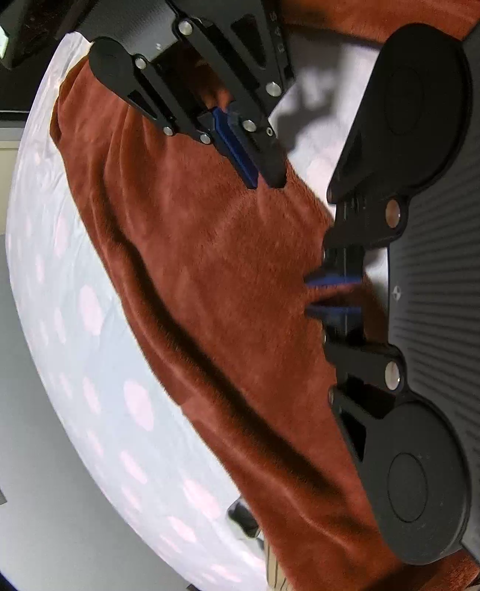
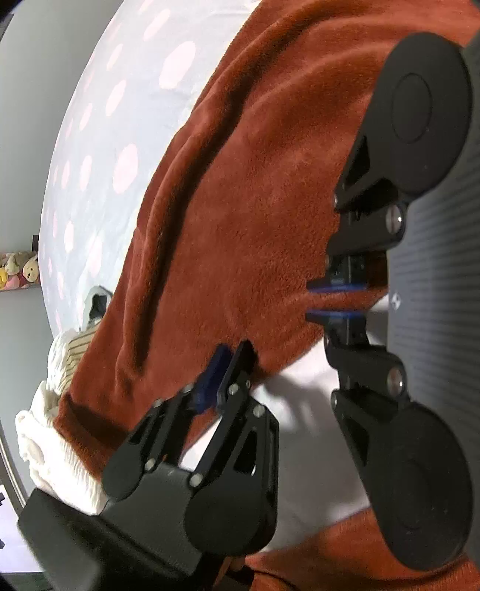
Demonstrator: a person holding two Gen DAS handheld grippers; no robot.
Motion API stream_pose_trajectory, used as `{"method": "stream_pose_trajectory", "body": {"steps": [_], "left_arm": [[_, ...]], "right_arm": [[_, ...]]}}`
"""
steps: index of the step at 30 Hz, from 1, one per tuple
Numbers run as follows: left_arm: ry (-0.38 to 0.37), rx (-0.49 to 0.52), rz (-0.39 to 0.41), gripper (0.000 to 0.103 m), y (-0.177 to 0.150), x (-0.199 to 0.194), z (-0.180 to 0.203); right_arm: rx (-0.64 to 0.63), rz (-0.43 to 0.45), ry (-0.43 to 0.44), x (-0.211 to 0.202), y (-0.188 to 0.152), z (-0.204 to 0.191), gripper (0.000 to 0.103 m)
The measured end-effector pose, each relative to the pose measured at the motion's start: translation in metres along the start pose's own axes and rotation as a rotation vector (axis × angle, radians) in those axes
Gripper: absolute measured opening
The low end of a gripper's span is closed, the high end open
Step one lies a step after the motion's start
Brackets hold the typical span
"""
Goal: Fold clothes
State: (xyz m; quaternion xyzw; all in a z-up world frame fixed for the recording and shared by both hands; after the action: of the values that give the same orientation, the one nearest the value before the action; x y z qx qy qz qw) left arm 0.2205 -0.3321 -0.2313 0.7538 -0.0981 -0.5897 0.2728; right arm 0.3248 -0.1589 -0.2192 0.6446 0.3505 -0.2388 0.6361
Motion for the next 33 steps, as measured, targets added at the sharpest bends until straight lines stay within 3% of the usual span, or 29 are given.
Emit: {"method": "stream_pose_trajectory", "body": {"steps": [6,9,11,14,16,18,20,23,25,26,27,28,30,33], "left_arm": [[-0.074,0.074,-0.054,0.000,-0.015,-0.019,0.021],[-0.019,0.155,-0.049,0.000,-0.033,-0.032,0.031],[0.036,0.150,-0.012,0.000,-0.039,-0.040,0.027],[0.154,0.191,0.040,0.014,-0.043,-0.046,0.014],[0.218,0.267,0.047,0.023,-0.044,-0.045,0.006],[0.258,0.377,0.019,0.033,-0.045,-0.037,0.001],[0.285,0.492,-0.031,0.044,-0.049,-0.025,-0.002],[0.297,0.559,-0.086,0.045,-0.056,-0.014,-0.006],[0.294,0.548,-0.101,0.044,-0.060,-0.015,-0.007],[0.293,0.543,-0.109,0.034,-0.062,-0.015,-0.007],[0.291,0.537,-0.117,0.016,-0.063,-0.016,-0.008],[0.289,0.532,-0.125,0.010,-0.065,-0.016,-0.008],[0.286,0.521,-0.140,0.005,-0.069,-0.017,-0.009],[0.279,0.501,-0.165,0.004,-0.073,-0.019,-0.011]], "right_arm": [[-0.015,0.004,0.040,-0.026,-0.010,-0.019,0.008],[-0.024,0.010,0.022,-0.034,-0.014,-0.024,0.008],[-0.038,0.018,0.007,-0.041,-0.015,-0.026,0.009],[-0.067,0.026,-0.015,-0.051,-0.017,-0.030,0.010],[-0.101,0.033,-0.062,-0.060,-0.021,-0.032,0.018],[-0.123,0.033,-0.115,-0.068,-0.028,-0.029,0.030],[-0.136,0.024,-0.161,-0.075,-0.036,-0.024,0.035],[-0.167,-0.004,-0.243,-0.079,-0.047,-0.013,0.045],[-0.182,-0.023,-0.282,-0.078,-0.054,-0.004,0.050],[-0.180,-0.034,-0.290,-0.077,-0.057,-0.001,0.050],[-0.171,-0.047,-0.283,-0.074,-0.061,0.002,0.050],[-0.162,-0.062,-0.274,-0.072,-0.064,0.005,0.048],[-0.148,-0.108,-0.253,-0.066,-0.073,0.005,0.042],[-0.145,-0.099,-0.254,-0.069,-0.080,0.002,0.042]]}}
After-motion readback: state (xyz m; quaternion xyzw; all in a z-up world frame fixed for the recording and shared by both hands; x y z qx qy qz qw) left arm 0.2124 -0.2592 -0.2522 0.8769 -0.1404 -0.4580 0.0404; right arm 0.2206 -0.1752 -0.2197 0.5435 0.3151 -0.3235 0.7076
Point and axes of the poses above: each gripper's, at about its wrist camera, not at the fingertips, and x roughly the way its jaws point, z to its right, y to its top, the point moved 4 cm from there along x, roughly the way its jaws point, and after that the axes turned 5 degrees about -x, right-handed, at the moved point
